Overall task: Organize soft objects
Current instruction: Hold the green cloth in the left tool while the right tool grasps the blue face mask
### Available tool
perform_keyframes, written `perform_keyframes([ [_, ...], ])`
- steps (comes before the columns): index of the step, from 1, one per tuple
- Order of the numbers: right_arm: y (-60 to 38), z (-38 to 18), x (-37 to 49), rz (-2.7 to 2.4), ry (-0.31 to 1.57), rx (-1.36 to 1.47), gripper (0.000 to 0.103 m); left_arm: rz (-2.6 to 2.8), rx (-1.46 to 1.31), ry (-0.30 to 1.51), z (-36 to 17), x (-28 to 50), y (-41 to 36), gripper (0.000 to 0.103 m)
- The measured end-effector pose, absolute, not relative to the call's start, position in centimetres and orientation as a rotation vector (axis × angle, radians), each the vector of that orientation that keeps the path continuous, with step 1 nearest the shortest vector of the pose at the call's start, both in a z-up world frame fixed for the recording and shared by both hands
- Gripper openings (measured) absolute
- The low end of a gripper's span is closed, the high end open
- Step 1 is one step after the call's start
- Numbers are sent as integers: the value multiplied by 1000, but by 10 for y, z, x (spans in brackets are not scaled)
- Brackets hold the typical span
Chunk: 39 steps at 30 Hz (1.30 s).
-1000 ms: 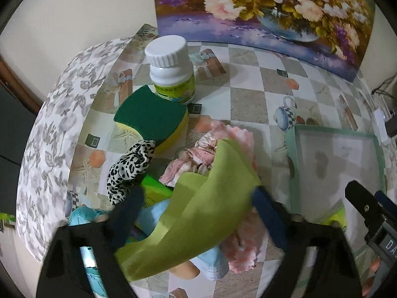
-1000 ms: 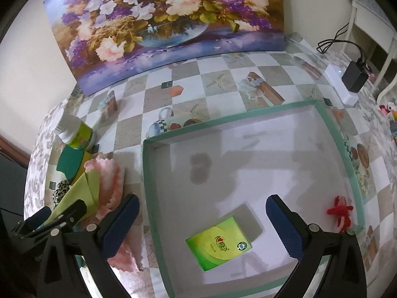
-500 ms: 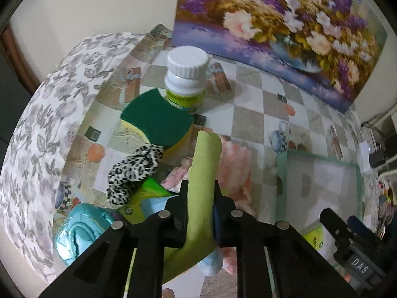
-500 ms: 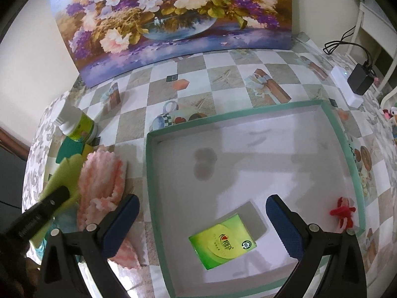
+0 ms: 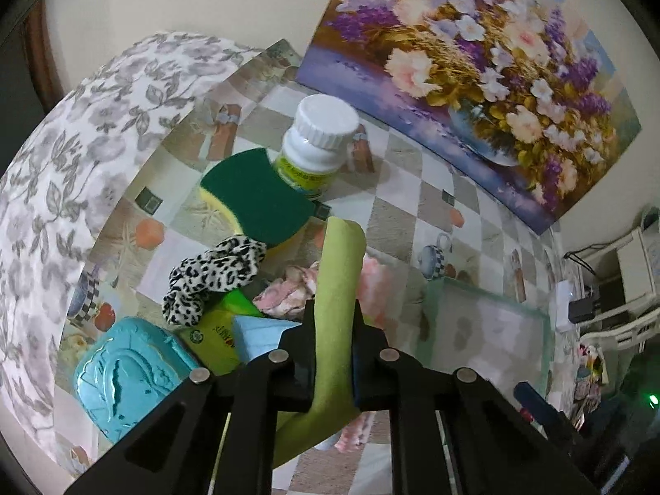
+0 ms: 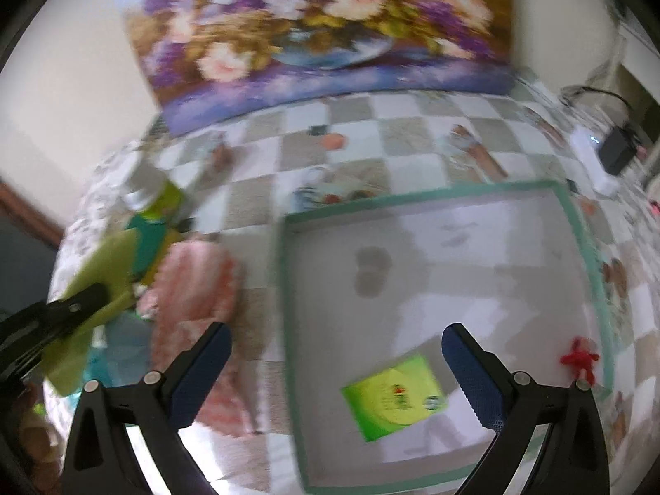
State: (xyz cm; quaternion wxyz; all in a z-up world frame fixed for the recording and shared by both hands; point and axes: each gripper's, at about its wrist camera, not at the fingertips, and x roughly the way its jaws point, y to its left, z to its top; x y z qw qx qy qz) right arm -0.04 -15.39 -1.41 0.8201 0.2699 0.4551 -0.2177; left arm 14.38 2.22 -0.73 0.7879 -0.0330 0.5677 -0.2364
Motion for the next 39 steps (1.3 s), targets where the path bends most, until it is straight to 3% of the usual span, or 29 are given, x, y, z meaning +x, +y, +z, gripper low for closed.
perform_keyframes([
  [4,-130,-8,13,-279,927,558,101,-476,-81,1245,-11,147,28,12],
  [10,-82,-7,37,-110,931,448,82,-402,-73,1222,-6,152,43,12],
  [15,-58,-12,44,-4,926,441,58,-367,-91,1279,-18,158,53,12],
  [19,-54,-18,49,31,924,472,54,-331,-76,1285,-20,161,59,12],
  [24,-41,-19,54,73,913,455,38,-325,-32,1293,-20,159,58,12],
  [31,-33,-24,60,99,936,424,28,-320,-27,1310,-22,161,61,12],
  [35,-32,-31,60,94,957,417,10,-318,-26,1319,-24,161,61,12],
  [39,-43,-38,59,68,965,445,6,-312,-25,1325,-25,161,62,12],
])
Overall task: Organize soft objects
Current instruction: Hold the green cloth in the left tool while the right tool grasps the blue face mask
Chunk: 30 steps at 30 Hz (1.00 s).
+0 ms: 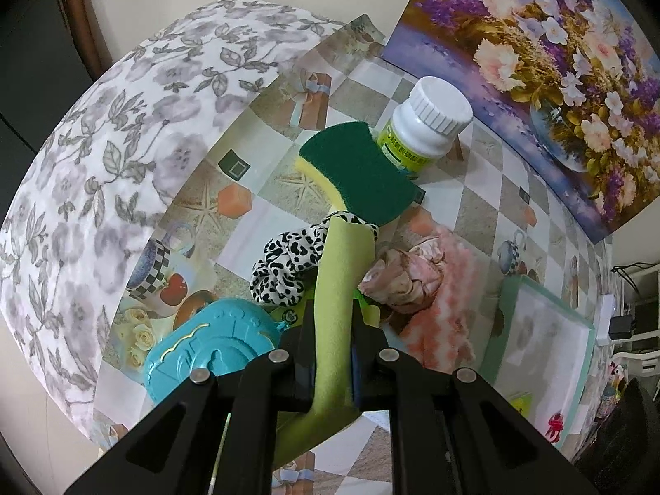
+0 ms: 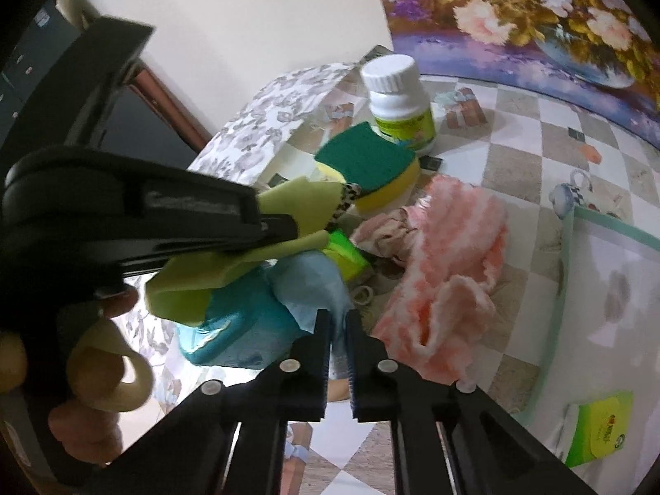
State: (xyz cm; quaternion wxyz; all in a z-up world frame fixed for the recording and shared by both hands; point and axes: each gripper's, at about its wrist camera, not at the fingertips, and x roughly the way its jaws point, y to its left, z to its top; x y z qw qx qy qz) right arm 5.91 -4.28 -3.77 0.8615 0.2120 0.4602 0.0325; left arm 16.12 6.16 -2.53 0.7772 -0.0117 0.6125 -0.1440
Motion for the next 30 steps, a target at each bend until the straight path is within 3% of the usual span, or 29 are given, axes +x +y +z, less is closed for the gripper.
perform_keyframes([
  [9,-63,-29,49,34,919,502,6,-309,-25,1324,-23,161,62,12],
  [30,-117,71,-22,-42,577,580,5,-334,-67,1115,53,139,76,12],
])
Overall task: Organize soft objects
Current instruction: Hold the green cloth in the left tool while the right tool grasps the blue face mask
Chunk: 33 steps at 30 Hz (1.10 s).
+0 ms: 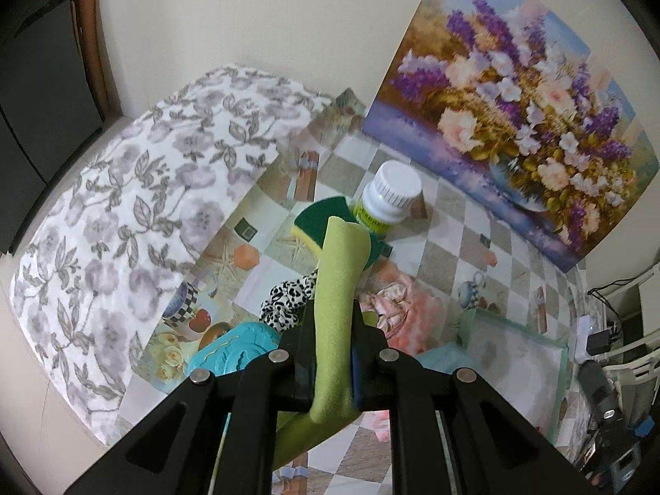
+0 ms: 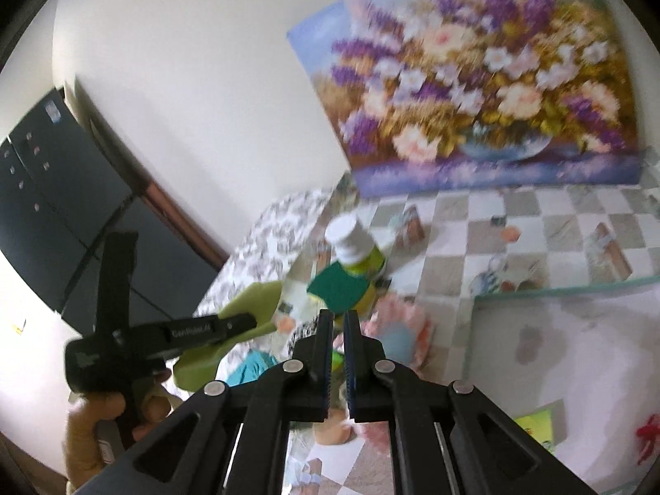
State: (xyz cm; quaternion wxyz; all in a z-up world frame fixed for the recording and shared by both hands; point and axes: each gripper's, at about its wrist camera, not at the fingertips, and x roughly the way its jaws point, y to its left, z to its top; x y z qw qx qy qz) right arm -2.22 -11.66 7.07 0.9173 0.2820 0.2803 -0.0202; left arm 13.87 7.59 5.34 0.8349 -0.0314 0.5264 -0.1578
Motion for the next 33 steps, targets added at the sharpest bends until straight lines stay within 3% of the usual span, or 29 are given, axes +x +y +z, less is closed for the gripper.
perform_keyframes([
  [6,-127,73,-30,-94,591,559,6,-333,-40,1117,51,135,69,12],
  [16,-143,-13,-1,-180,892,639,9,-339,-5,1196,26,134,55,12],
  [17,-145,-20,-1,-196,908,649,13,-339,-5,1198,25,134,55,12],
  [20,-152,-33,-4,-238,932,682,51,-340,-5,1206,22,133,54,12],
  [33,-168,-71,4,-264,929,791,52,-342,13,1250,8,134,47,12],
])
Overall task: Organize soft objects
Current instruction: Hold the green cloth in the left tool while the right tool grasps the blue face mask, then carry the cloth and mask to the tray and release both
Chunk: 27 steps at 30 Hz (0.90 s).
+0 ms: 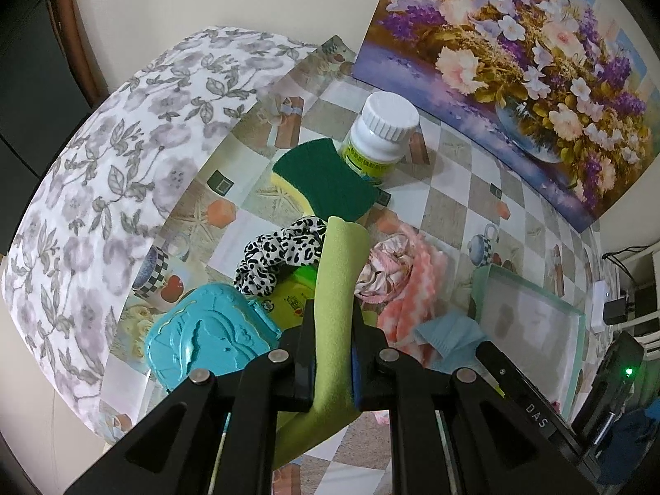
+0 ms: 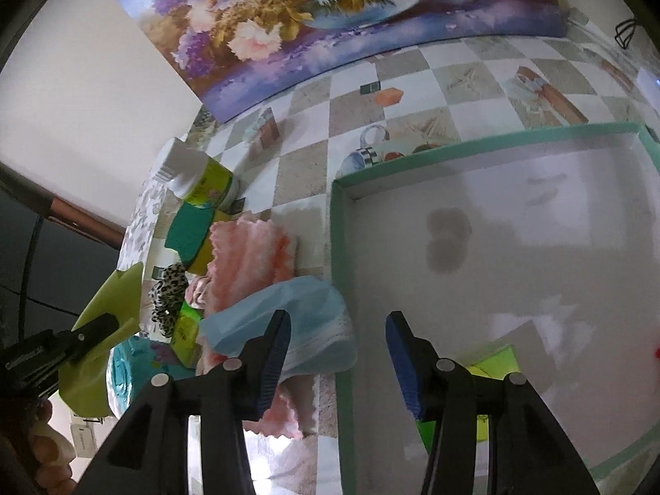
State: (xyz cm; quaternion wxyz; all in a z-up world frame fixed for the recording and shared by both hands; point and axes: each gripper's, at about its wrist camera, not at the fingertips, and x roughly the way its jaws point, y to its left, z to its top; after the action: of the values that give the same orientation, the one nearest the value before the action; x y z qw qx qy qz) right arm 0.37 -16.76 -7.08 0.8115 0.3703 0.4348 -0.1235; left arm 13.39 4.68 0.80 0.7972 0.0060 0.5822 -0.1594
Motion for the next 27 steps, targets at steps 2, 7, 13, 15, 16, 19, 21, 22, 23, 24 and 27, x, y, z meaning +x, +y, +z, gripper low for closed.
perform_keyframes([
  [2,-168,-75,5,-246,926,811,52,-342,15,1254,7,134,46,12],
  [7,-164,-80,10,-216,937,808,47,-342,20,1268,2,135,45,12],
  [13,-163,-77,9,-212,916,802,25,-344,25,1269,1,134,43,12],
  [15,-164,-76,8,-216,911,803,23,-344,25,1269,1,134,43,12],
  [16,-164,-76,7,-216,909,804,22,-343,24,1270,1,134,43,12],
  [19,-163,-72,7,-215,903,797,21,-343,21,1270,1,135,44,12],
  [21,-162,-67,7,-208,891,788,20,-343,19,1271,2,135,44,12],
  [22,-161,-63,7,-205,881,783,20,-343,19,1271,2,136,45,12],
  [23,-161,-60,7,-203,872,778,20,-343,18,1271,2,136,45,12],
  [24,-160,-55,6,-199,860,773,20,-344,18,1271,2,136,46,12],
  [27,-157,-44,6,-190,838,757,20,-344,15,1269,2,136,46,12],
])
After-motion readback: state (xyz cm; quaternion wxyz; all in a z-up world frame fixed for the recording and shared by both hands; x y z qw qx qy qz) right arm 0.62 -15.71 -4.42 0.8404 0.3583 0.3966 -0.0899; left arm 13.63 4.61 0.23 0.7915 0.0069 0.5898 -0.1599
